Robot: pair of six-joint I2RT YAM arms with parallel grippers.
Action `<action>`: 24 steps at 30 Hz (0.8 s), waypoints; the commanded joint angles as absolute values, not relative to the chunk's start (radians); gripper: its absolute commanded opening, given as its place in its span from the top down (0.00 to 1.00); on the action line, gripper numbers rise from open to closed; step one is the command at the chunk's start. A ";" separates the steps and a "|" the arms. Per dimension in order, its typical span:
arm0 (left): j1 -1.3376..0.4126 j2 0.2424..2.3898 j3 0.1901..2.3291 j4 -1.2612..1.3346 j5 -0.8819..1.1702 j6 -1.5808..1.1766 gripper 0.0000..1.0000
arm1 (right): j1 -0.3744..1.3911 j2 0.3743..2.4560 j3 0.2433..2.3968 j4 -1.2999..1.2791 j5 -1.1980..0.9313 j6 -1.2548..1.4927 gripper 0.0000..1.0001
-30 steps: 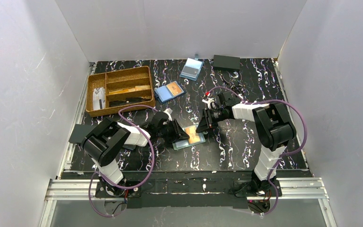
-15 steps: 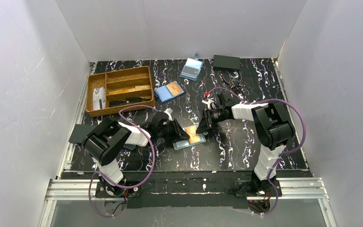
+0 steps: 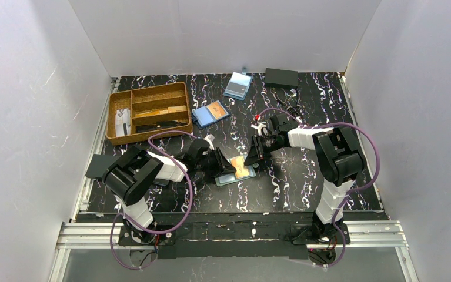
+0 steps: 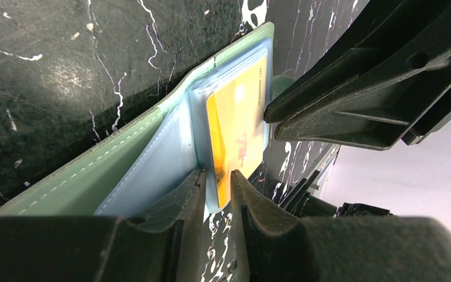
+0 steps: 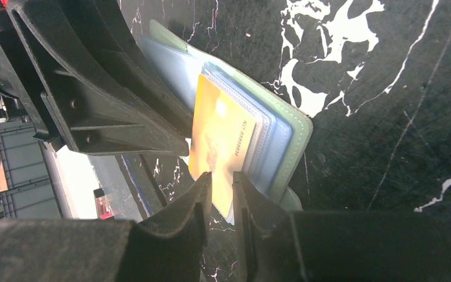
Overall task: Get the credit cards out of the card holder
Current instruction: Remove the credit card from the card holder.
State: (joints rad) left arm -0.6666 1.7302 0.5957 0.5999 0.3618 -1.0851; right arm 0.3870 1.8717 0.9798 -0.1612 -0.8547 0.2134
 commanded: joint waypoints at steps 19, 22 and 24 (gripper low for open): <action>-0.673 1.789 0.597 0.638 0.403 -1.105 0.74 | 0.397 1.934 0.978 -0.118 -0.934 0.262 0.77; -0.672 1.805 0.591 0.674 0.412 -1.129 0.74 | 0.397 1.960 0.980 -0.112 -0.954 0.277 0.79; -0.672 1.815 0.586 0.696 0.417 -1.142 0.74 | 0.397 1.974 0.982 -0.109 -0.966 0.282 0.81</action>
State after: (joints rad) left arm -0.6567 1.7695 0.5957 0.6693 0.4122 -1.1244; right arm 0.3813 1.9278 0.9806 -0.1268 -0.9447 0.2649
